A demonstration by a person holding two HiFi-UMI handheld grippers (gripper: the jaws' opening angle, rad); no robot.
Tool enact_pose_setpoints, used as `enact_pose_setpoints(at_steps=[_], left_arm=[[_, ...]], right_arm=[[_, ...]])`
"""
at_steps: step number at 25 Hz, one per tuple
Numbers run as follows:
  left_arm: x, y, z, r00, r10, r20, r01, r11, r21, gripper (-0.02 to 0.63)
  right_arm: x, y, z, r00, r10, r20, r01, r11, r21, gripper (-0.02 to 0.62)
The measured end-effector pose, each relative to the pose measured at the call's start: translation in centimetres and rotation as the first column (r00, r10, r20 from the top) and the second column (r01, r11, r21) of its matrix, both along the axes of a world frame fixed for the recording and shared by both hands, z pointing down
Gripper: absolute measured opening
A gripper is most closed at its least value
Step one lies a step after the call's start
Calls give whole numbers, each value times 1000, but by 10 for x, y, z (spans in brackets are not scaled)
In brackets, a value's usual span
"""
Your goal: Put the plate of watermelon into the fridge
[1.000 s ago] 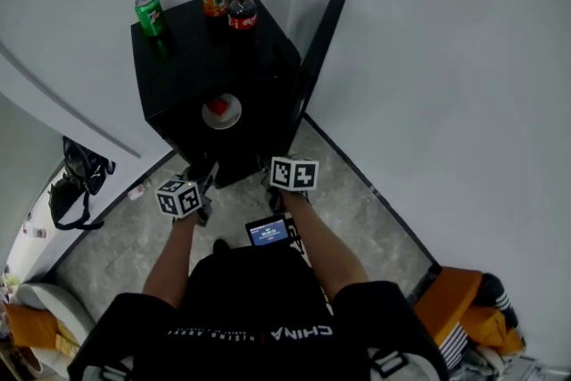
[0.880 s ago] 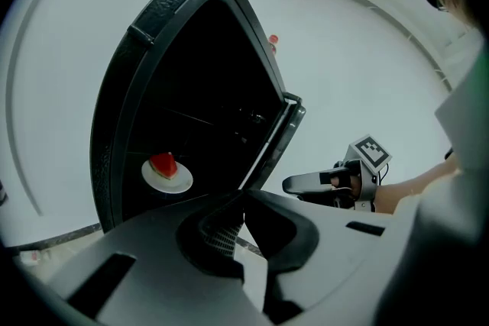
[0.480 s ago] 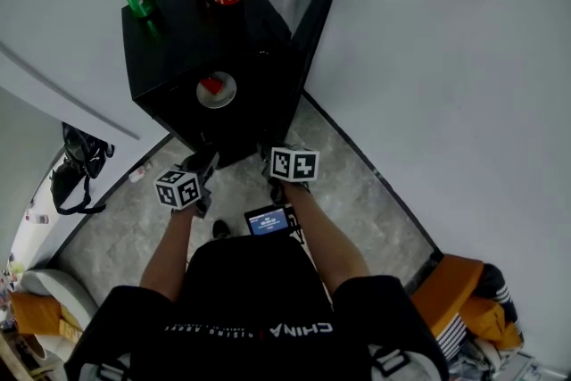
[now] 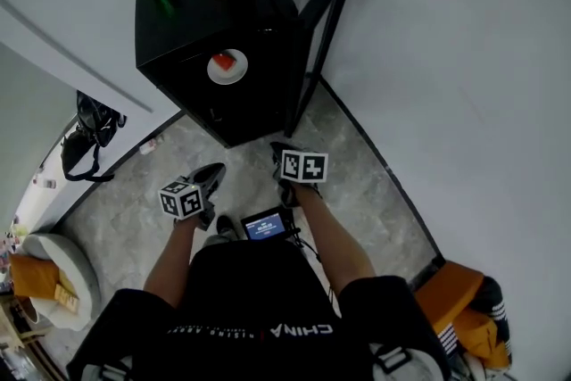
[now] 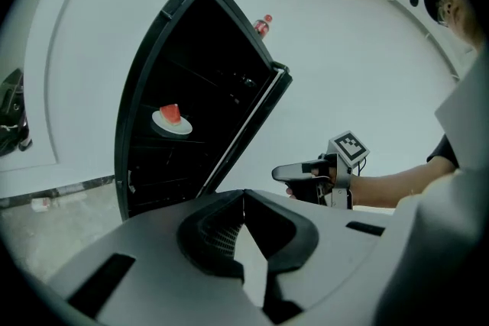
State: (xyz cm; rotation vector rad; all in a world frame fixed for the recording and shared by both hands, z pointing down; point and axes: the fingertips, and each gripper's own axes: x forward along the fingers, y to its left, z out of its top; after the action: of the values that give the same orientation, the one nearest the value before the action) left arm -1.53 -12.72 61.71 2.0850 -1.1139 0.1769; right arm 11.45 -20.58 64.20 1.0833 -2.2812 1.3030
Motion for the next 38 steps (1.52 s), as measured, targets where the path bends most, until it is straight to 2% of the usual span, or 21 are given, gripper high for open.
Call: enact_pose_setpoints(at_steps=[3, 9, 16, 19, 22, 28, 35, 38], left_arm=[[-8, 17, -1, 1000, 2, -9, -2, 1000, -1, 13], [-22, 58, -15, 997, 69, -39, -68, 997, 39, 14], [-64, 138, -12, 994, 77, -80, -73, 996, 57, 14], [-75, 168, -11, 992, 94, -85, -88, 994, 68, 14], [-81, 195, -12, 989, 115, -98, -107, 991, 79, 14], [-64, 236, -17, 972, 169, -162, -152, 982, 115, 14], [-43, 252, -22, 975, 179, -129, -164, 979, 118, 14], [-29, 254, -22, 977, 180, -112, -167, 979, 118, 14]], right_arm=[[6, 24, 3, 1000, 23, 1, -23, 1000, -14, 26], [6, 77, 1, 996, 90, -11, -91, 996, -15, 26], [-35, 156, -12, 992, 125, -3, -124, 992, 23, 26], [-50, 189, -17, 989, 141, 34, -142, 990, 28, 26], [-59, 223, -19, 988, 155, 25, -156, 987, 31, 25], [-59, 277, -24, 989, 135, -54, -129, 987, 96, 25], [-52, 299, -22, 986, 54, -158, -32, 990, 138, 18], [-42, 304, -25, 985, 42, -169, -18, 990, 142, 18]])
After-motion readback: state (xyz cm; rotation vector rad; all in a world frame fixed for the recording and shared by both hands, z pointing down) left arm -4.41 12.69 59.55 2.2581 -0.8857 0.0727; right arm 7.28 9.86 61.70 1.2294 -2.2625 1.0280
